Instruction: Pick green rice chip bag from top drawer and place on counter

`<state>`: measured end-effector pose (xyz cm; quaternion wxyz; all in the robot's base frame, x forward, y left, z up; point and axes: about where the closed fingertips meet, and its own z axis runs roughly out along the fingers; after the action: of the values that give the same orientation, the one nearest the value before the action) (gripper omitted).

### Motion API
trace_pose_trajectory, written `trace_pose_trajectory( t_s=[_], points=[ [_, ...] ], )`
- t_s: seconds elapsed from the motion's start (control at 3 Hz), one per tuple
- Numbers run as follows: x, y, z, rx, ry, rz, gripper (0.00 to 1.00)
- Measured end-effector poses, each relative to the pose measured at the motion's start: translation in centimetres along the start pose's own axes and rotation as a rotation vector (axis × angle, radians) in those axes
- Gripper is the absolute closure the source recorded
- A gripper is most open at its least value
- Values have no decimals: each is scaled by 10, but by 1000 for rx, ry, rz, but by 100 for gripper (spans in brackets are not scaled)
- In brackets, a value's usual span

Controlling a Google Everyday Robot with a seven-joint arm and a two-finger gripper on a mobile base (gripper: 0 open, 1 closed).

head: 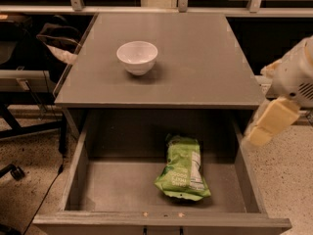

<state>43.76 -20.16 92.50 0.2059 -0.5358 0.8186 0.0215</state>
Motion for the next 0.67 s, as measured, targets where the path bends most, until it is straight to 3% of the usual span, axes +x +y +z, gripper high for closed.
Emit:
trace_pose_trajectory(
  t_s=[0.33, 0.67],
  points=[
    [17, 13, 45, 9, -46, 197, 0],
    [34, 21, 112, 28, -43, 398, 0]
  ],
)
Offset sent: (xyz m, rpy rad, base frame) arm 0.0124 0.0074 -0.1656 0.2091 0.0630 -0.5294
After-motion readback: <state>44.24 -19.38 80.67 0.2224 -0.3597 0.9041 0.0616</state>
